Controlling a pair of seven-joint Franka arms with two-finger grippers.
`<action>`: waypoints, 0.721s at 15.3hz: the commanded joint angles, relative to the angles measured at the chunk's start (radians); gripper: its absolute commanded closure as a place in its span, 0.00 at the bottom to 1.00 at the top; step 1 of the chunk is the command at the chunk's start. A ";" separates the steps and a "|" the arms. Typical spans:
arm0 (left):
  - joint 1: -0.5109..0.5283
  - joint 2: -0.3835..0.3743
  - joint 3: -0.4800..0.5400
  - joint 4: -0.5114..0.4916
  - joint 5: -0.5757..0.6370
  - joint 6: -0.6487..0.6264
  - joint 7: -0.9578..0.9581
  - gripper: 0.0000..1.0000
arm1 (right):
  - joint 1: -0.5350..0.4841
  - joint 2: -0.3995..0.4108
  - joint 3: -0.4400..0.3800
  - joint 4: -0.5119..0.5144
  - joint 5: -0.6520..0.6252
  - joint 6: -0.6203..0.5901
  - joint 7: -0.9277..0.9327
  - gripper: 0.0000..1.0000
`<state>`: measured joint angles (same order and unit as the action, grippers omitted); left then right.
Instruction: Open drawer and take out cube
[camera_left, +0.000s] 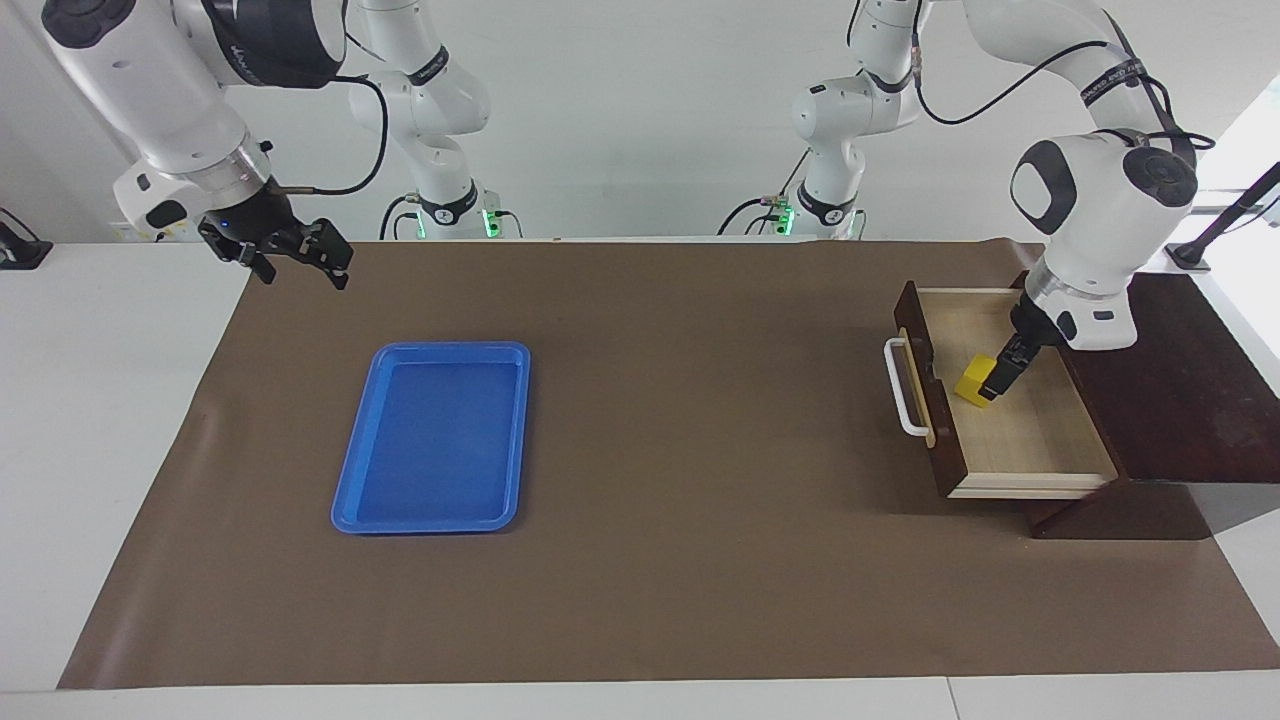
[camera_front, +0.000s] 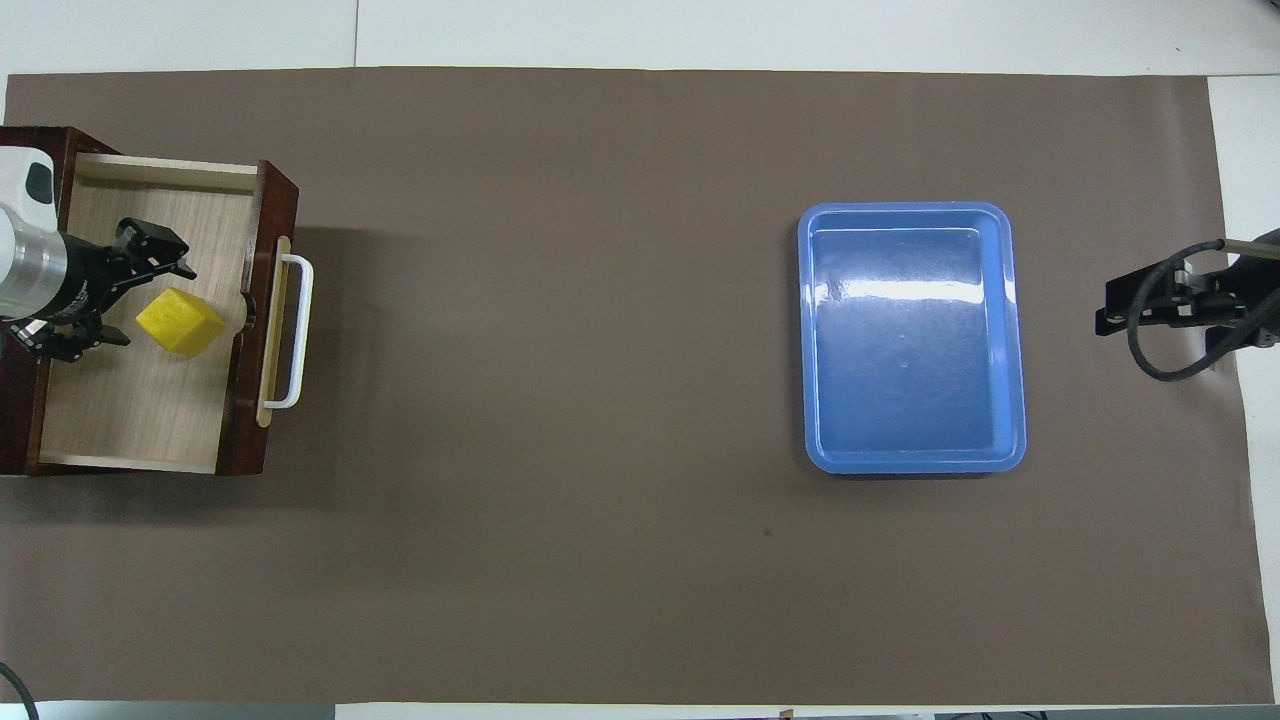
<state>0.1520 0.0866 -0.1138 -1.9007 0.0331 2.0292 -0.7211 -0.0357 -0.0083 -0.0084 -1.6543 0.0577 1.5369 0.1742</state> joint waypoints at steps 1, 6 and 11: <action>0.024 -0.047 -0.004 -0.095 -0.010 0.087 -0.027 0.00 | 0.043 -0.019 0.005 -0.051 0.057 0.009 0.180 0.00; 0.009 -0.039 -0.004 -0.126 -0.009 0.132 -0.087 0.29 | 0.132 -0.006 0.005 -0.099 0.180 0.063 0.489 0.00; 0.006 -0.001 -0.006 -0.017 0.060 0.039 -0.090 1.00 | 0.215 0.016 0.005 -0.168 0.295 0.178 0.718 0.00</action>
<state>0.1635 0.0794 -0.1223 -1.9772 0.0627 2.1275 -0.7972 0.1600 0.0069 -0.0022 -1.7814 0.3034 1.6644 0.8202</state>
